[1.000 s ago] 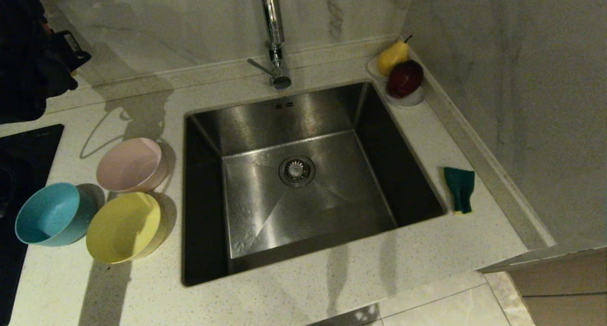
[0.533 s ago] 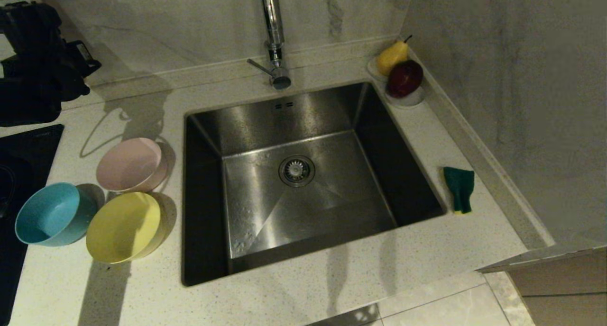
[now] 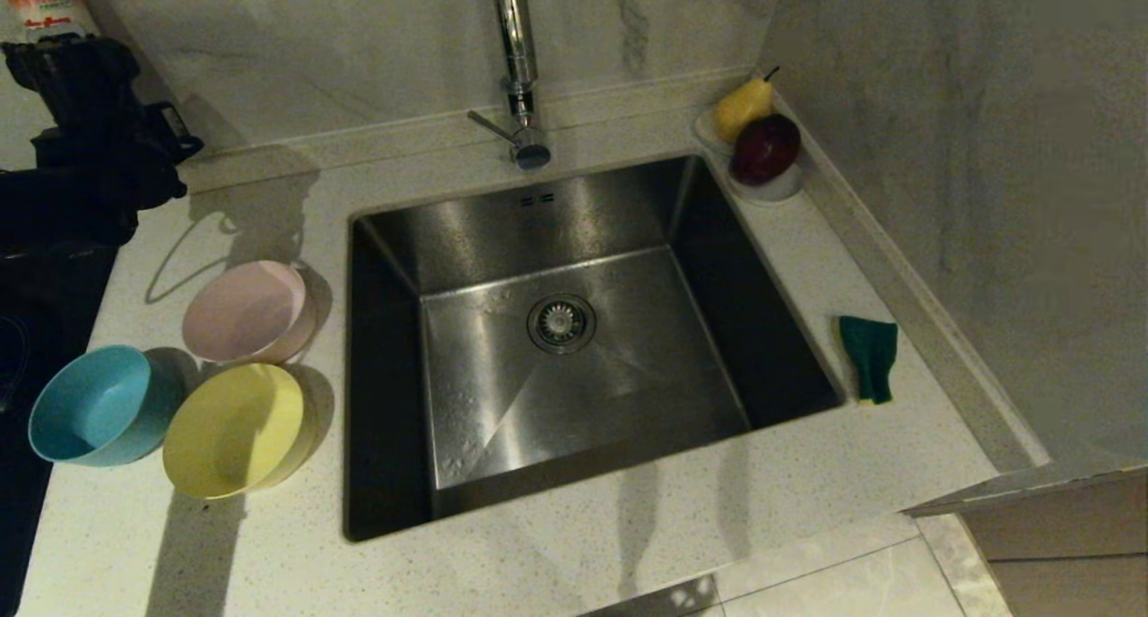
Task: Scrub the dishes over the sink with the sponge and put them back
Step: Place the dish soap on the table
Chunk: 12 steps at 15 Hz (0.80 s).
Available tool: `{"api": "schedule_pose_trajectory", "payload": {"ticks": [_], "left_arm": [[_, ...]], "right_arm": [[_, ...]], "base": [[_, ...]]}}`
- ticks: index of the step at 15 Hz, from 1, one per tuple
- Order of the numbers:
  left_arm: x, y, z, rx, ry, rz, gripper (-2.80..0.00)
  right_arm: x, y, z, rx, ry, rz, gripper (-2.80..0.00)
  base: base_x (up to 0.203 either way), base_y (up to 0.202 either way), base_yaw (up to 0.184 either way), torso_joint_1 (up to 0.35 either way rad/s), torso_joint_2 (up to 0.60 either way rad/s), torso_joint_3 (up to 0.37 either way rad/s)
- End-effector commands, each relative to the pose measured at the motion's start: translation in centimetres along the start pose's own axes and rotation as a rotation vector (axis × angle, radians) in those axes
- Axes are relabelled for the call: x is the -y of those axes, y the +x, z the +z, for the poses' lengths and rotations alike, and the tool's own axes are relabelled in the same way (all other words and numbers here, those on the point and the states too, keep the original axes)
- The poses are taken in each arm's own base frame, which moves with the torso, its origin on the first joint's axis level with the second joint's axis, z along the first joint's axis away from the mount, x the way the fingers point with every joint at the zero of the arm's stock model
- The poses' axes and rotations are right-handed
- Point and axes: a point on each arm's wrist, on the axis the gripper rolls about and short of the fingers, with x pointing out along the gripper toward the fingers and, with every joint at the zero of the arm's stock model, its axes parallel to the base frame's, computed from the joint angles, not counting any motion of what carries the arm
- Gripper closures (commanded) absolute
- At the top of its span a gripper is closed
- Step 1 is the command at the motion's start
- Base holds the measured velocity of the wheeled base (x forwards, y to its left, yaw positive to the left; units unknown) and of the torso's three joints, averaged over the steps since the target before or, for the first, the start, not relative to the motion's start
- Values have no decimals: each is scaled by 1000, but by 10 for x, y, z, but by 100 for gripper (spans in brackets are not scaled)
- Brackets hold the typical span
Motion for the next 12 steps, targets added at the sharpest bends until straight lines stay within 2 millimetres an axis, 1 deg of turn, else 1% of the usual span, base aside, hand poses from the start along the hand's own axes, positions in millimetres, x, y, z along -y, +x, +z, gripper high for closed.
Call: {"api": "schedule_pose_trajectory", "payload": {"ticks": [1,3,5,7,10,12], "left_arm": [[-1,4,-5,4,4,23,0],[-1,7,-10,3,6,33,0],[1,11,-23,0,11,87,0],[2,15,-30,16,5,100,0],[1,15,-31,23,5,145,0],[0,17,-39,14,-3,226,0]], "right_arm": [[0,0,0,-1,0,0,0],[0,0,0,0,0,0,0],[0,0,0,-1,-2,0,0],[0,0,0,0,0,0,0],[0,0,0,0,0,0,0],[0,0,0,-1,0,0,0]], "base": [[0,0,0,0,0,0],[0,0,0,0,0,0],[0,0,0,0,0,0],[0,0,0,0,0,0],[0,0,0,0,0,0],[0,0,0,0,0,0]]}}
